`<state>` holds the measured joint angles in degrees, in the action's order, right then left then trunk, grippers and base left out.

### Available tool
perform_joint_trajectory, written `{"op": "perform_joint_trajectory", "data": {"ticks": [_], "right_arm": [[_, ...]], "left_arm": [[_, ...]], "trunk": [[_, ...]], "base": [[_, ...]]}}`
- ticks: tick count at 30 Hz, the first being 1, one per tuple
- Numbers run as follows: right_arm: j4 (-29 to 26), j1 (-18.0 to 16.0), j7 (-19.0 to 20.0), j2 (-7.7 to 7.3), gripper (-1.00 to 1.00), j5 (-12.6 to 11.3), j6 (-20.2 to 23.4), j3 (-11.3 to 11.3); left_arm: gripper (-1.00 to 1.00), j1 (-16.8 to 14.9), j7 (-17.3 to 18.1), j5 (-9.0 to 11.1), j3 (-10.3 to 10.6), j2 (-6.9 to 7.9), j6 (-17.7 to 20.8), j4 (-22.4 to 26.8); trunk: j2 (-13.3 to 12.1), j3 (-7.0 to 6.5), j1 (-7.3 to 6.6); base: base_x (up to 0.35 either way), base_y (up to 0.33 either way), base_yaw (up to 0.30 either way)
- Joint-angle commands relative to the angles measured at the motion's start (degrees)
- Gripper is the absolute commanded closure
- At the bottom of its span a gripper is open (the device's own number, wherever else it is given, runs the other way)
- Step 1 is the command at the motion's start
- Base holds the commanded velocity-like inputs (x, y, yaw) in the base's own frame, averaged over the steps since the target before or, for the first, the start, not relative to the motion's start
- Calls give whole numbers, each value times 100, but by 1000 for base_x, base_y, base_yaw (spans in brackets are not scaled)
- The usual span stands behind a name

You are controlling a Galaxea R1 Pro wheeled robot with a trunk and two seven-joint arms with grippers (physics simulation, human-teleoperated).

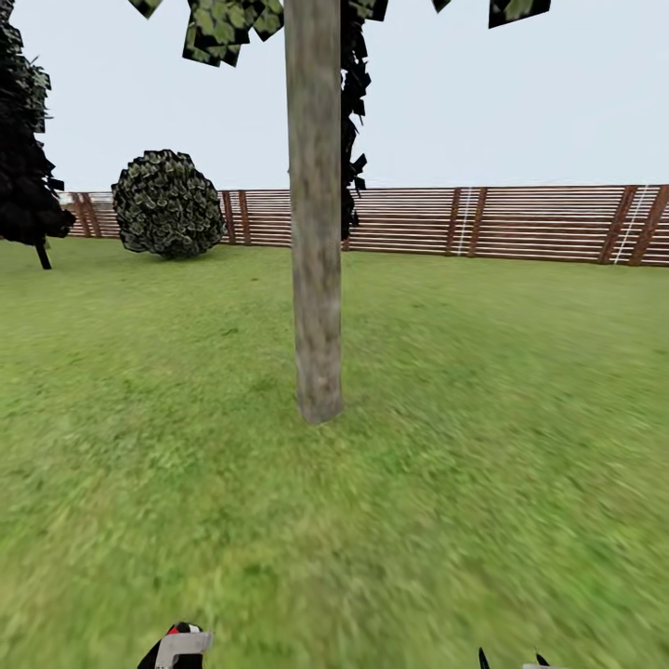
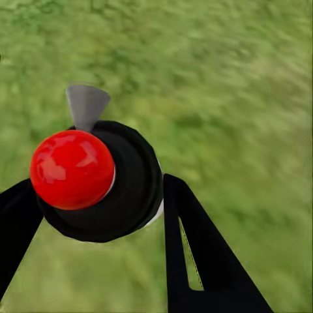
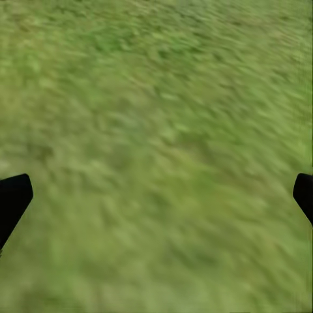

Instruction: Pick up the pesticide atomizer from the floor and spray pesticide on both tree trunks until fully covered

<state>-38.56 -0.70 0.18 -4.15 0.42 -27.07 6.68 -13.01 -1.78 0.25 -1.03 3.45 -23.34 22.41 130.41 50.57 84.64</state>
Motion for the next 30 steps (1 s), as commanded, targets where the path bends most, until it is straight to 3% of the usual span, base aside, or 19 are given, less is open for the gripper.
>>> {"op": "perform_joint_trajectory", "data": {"ticks": [1, 30], "right_arm": [[1, 0, 0, -1, -100, -3, 0, 2], [10, 0, 31, 13, -100, 17, 15, -14]], "left_arm": [[100, 0, 3, 0, -2, 10, 2, -4], [100, -3, 15, -12, -5, 86, 3, -51]], "trunk": [[0, 0, 0], [0, 0, 0]], "base": [[338, 6, 0], [338, 0, 0]]}}
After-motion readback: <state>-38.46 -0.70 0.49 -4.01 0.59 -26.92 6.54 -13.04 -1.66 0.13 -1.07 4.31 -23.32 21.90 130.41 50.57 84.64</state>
